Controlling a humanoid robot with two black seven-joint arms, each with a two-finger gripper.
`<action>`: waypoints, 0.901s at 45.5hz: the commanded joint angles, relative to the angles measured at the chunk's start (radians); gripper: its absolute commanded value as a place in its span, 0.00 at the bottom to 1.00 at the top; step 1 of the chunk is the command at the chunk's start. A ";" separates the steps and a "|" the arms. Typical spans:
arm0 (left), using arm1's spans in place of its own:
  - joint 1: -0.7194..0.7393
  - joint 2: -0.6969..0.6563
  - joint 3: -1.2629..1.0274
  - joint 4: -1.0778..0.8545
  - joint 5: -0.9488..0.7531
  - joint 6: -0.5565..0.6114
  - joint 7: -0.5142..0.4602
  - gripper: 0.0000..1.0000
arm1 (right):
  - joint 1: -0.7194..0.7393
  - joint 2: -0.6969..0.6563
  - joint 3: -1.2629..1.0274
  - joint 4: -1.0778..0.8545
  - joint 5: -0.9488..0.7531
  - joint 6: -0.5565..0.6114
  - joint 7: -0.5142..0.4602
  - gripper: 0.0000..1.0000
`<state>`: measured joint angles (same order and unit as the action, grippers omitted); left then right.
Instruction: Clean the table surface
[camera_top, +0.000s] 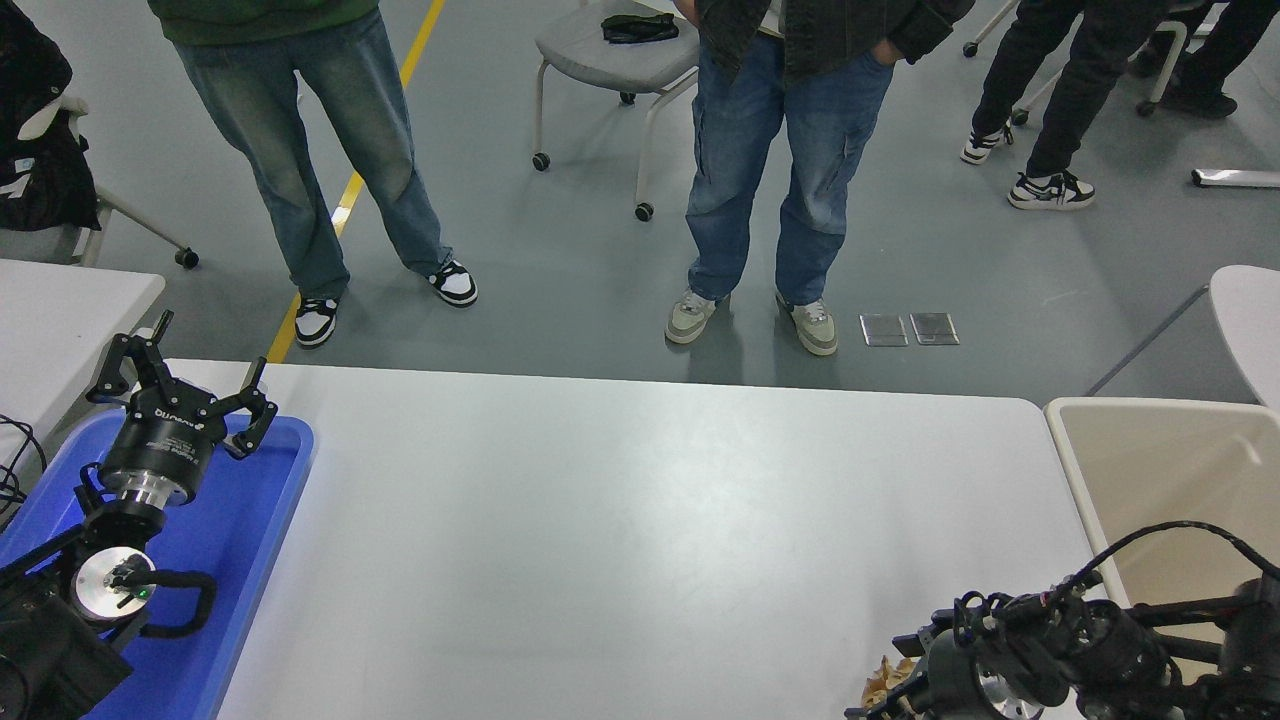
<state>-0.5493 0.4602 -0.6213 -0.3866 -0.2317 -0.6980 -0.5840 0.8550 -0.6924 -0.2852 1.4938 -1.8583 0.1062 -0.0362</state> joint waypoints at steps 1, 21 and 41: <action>0.000 0.000 0.000 0.000 0.000 0.000 0.001 1.00 | -0.031 -0.036 0.000 0.000 -0.056 -0.036 0.009 0.98; 0.000 0.000 0.000 0.000 0.000 0.000 0.000 1.00 | -0.074 -0.079 -0.008 0.011 -0.098 -0.077 0.047 0.98; 0.000 0.000 0.000 0.000 0.000 0.000 0.000 1.00 | -0.093 -0.052 0.050 -0.003 -0.091 -0.108 0.047 0.98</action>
<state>-0.5492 0.4602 -0.6213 -0.3866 -0.2316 -0.6980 -0.5843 0.7700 -0.7557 -0.2650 1.4975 -1.9506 0.0090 0.0088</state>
